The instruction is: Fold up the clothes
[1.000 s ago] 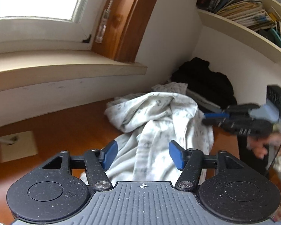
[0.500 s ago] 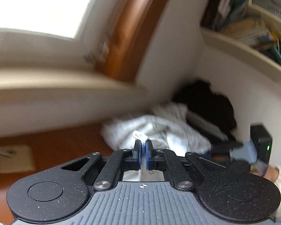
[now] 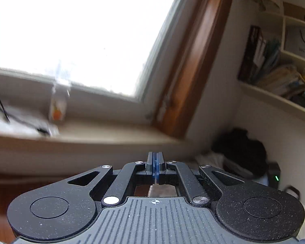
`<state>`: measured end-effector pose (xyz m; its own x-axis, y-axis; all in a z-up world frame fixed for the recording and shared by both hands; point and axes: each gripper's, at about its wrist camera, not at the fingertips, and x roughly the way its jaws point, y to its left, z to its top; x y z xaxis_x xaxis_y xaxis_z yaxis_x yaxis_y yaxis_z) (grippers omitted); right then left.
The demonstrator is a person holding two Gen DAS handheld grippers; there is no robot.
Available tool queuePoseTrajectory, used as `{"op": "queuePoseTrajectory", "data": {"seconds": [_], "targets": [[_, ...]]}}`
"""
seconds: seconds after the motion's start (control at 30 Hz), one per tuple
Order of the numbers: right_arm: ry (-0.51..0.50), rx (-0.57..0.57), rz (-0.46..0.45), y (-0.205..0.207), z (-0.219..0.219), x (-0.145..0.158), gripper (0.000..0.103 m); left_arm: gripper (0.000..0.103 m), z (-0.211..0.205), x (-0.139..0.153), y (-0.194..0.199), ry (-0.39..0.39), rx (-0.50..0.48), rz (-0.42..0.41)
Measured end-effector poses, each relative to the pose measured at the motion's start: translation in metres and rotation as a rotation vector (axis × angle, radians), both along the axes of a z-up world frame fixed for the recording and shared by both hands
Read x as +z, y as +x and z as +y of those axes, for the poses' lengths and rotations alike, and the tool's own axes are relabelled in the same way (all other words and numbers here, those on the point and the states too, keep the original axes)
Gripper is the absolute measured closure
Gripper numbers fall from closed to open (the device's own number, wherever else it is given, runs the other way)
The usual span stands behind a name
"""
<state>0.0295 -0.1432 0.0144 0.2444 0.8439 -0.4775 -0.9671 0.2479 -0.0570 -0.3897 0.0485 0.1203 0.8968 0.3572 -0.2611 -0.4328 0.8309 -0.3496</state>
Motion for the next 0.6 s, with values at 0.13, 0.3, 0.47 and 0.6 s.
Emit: {"op": "queuePoseTrajectory", "data": {"seconds": [0.13,0.3,0.47,0.6], "targets": [[0.025,-0.025,-0.003,0.001,0.002,0.001,0.076,0.101,0.0,-0.028,0.007,-0.021,-0.005,0.103],[0.001,-0.04,-0.012,0.004,0.002,-0.009,0.068,0.072,0.013,-0.036,0.002,-0.037,0.046,0.125],[-0.018,-0.043,0.022,0.012,-0.002,-0.016,0.061,0.059,0.033,-0.045,0.001,-0.073,0.066,0.135],[-0.013,-0.05,0.043,0.016,-0.008,-0.018,0.061,0.045,0.049,-0.062,0.015,-0.116,0.05,0.153]]}}
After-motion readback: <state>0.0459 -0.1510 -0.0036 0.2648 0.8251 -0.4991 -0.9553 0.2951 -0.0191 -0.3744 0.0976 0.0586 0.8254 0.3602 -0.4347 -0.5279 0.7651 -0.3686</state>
